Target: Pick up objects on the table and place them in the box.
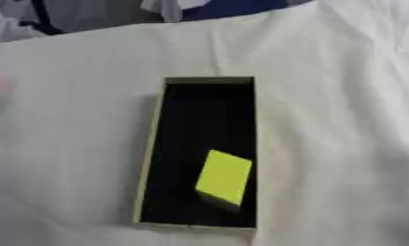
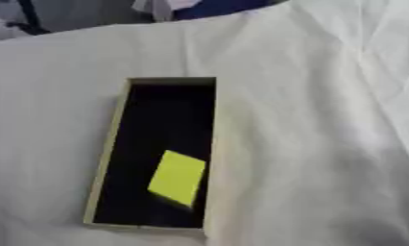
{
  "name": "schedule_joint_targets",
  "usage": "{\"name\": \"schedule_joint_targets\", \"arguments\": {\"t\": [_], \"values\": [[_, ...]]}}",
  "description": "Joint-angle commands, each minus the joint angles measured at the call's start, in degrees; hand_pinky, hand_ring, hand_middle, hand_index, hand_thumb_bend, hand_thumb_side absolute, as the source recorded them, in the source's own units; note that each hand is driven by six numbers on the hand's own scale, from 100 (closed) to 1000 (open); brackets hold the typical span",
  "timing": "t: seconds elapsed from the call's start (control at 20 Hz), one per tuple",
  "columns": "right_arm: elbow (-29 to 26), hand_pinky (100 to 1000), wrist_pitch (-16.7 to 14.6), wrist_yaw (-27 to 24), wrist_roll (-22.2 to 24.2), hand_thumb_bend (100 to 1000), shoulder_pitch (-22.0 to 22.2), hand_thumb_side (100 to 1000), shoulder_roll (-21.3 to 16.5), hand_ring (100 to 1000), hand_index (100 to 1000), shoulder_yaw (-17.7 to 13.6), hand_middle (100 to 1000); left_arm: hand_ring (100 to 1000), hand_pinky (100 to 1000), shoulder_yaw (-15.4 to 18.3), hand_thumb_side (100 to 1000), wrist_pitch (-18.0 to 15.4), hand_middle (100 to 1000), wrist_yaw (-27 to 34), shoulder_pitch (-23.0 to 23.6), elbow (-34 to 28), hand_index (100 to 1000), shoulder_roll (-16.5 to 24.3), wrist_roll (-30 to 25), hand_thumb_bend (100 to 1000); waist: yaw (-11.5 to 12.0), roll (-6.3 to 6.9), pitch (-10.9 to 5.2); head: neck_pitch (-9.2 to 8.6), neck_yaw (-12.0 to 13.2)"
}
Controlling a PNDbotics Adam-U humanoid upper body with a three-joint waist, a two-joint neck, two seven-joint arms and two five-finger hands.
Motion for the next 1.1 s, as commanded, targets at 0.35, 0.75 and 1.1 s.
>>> {"name": "schedule_joint_targets", "arguments": {"t": [0.35,0.75,1.1], "values": [[-0.96,818,0.08,0.67,0.42,100,-0.63,865,-0.47,802,819,-0.10,556,948,853,0.36,100,-0.48,902,2.75,-0.92,0.34,928,3.84,2.42,369,-0.98,0.59,-0.33,-1.51,0.25],[-0.96,818,0.10,0.95,0.71,100,-0.85,873,-0.37,802,819,0.16,554,944,851,0.13,100,-1.33,900,3.23,-1.37,0.95,923,4.30,-0.01,362,-1.52,0.90,0.36,-2.61,-0.10],[-0.96,818,0.15,1.20,0.76,100,-0.92,876,-0.27,802,819,0.14,553,930,847,0.49,100,-0.95,904,3.58,-1.77,0.67,939,4.38,1.99,393,-1.76,1.10,0.86,-3.16,-0.47]]}}
